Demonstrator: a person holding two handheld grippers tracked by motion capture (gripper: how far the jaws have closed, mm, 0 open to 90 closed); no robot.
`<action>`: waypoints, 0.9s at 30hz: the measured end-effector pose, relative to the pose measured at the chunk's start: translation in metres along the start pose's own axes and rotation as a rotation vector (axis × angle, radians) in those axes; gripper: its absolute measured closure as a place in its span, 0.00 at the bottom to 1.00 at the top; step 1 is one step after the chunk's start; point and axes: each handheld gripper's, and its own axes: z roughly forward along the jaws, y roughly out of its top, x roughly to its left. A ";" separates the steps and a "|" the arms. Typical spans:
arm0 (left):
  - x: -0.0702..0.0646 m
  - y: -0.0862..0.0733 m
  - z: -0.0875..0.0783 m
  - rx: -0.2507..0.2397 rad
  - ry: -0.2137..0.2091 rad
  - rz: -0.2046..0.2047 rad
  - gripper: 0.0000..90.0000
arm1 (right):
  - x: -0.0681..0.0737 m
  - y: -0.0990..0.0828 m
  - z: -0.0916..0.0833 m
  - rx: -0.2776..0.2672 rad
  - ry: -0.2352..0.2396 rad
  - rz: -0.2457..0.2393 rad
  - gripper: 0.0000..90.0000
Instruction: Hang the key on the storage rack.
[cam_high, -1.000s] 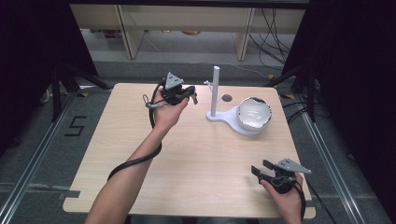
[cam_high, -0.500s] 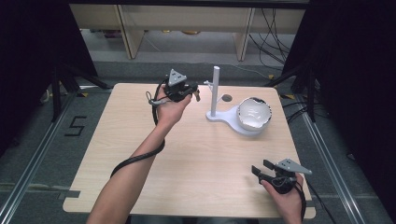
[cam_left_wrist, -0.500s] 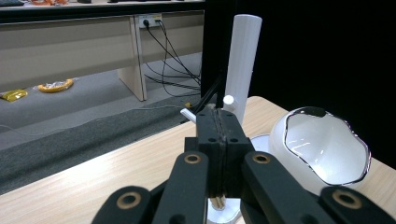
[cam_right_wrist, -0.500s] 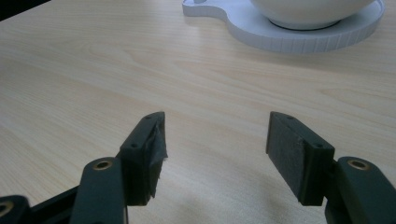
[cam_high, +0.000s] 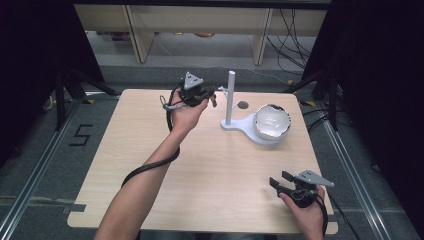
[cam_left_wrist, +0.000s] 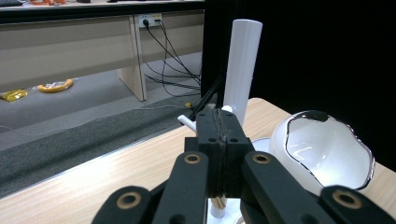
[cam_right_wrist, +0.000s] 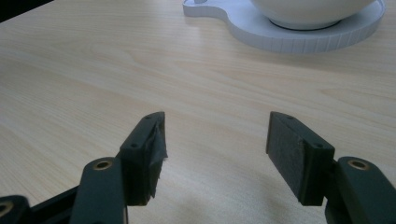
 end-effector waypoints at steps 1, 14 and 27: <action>0.000 0.000 0.001 0.000 0.001 0.000 0.99 | 0.000 0.000 0.000 -0.003 -0.005 -0.001 0.43; -0.002 0.005 0.008 -0.001 0.008 -0.002 0.99 | 0.000 0.000 -0.001 0.001 0.003 0.006 0.43; -0.005 0.008 0.012 -0.009 0.010 -0.012 0.99 | 0.001 0.000 -0.001 0.002 0.004 0.020 0.43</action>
